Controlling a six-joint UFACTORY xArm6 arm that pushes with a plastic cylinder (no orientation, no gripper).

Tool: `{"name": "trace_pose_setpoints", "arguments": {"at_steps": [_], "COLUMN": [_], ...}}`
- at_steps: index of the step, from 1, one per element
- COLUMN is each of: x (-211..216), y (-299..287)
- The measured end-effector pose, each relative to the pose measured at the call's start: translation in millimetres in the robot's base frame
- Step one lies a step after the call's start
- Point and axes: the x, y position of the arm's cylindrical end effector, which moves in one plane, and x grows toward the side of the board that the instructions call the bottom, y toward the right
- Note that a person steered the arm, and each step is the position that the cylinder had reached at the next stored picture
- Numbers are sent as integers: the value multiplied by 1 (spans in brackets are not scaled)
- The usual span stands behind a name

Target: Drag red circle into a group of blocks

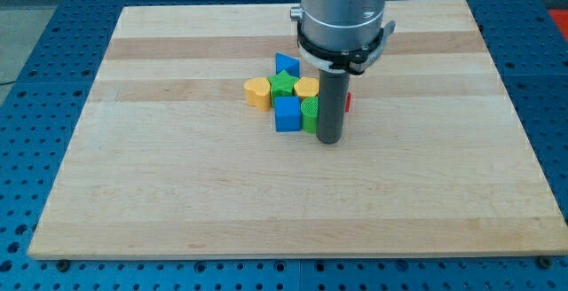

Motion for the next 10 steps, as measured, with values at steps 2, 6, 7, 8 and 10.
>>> {"name": "trace_pose_setpoints", "arguments": {"at_steps": [2,6,7,8,10], "x": [33,-233,-224,-188,-163], "y": [-40,-61,4,6,8]}}
